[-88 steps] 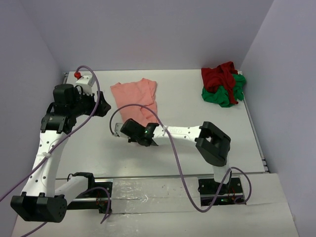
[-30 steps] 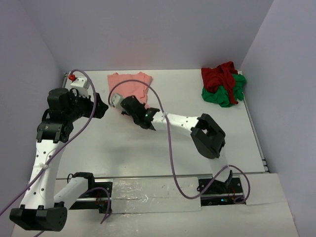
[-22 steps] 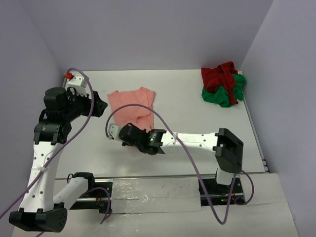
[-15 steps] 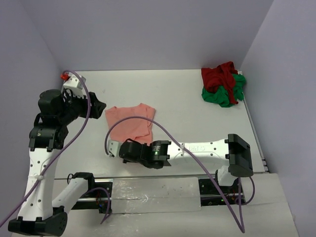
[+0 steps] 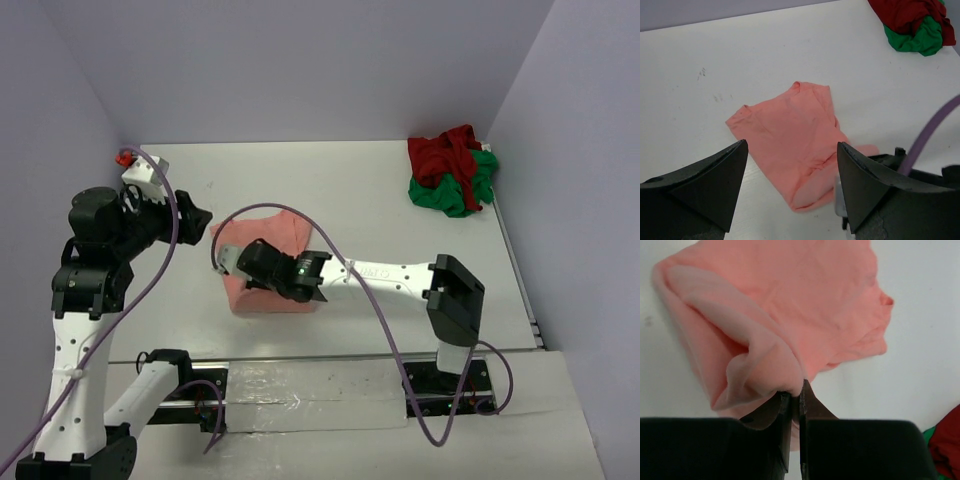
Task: Fold and stack the t-shirts
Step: Fold the tshirt
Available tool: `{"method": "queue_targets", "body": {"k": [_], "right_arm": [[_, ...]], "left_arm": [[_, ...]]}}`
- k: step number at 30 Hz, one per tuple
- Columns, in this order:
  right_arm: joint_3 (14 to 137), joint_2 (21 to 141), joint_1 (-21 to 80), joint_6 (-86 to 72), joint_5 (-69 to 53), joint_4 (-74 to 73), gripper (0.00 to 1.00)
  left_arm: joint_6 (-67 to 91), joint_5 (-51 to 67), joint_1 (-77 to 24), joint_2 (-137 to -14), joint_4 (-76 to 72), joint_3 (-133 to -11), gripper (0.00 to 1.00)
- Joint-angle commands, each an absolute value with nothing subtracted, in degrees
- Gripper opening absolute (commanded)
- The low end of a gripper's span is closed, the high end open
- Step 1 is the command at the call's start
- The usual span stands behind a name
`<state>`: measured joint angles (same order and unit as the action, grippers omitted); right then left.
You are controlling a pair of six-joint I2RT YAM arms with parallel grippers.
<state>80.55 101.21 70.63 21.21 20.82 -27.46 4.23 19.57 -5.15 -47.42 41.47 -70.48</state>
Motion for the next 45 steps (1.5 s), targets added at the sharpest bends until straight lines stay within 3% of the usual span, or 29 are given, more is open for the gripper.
{"method": "queue_targets", "body": {"k": [1, 15, 23, 24, 25, 26, 27, 28, 31, 39, 42, 45], "right_arm": [[86.4, 104.6, 67.3, 26.6, 21.4, -19.2, 0.0], [96.5, 119.1, 58.4, 34.5, 22.4, -0.4, 0.0], [114.5, 134.0, 54.7, 34.9, 20.6, 0.3, 0.0], [120.8, 136.3, 53.9, 34.9, 21.2, 0.4, 0.09], [124.9, 141.6, 53.5, 34.6, 23.3, -1.6, 0.53], [128.8, 144.2, 53.1, 34.3, 24.2, -2.7, 0.71], [134.8, 146.5, 52.5, 34.4, 24.6, -3.9, 0.8], [136.4, 149.0, 52.3, 34.7, 25.7, -3.4, 1.0], [135.2, 148.7, 51.2, 32.7, 24.1, -3.0, 1.0], [118.4, 132.9, 50.4, 23.4, 20.7, -8.0, 0.99], [112.3, 126.7, 50.3, 20.5, 18.9, -8.9, 0.93], [108.8, 123.1, 50.4, 17.1, 15.3, -10.4, 0.8]], "left_arm": [[4.2, 19.9, -5.2, -48.2, 39.2, -69.7, 0.81], [4.7, 20.7, -5.2, -48.3, 35.2, -65.1, 0.81], [5.4, 21.4, -5.0, -47.6, 34.3, -63.3, 0.81], [5.4, 21.6, -4.8, -47.4, 34.3, -62.8, 0.82], [5.4, 21.8, -4.7, -47.0, 33.9, -62.5, 0.82], [5.5, 22.2, -4.4, -46.8, 33.8, -62.2, 0.82], [5.5, 23.0, -3.9, -46.6, 33.8, -61.9, 0.82], [5.7, 23.1, -3.7, -46.4, 33.8, -61.6, 0.83], [5.6, 24.1, -3.2, -45.8, 34.0, -61.4, 0.83], [5.9, 25.0, -2.4, -44.1, 33.3, -60.0, 0.83], [6.1, 25.7, -1.9, -43.7, 32.8, -59.3, 0.83], [6.2, 26.2, -1.5, -43.5, 32.5, -59.2, 0.83]]}}
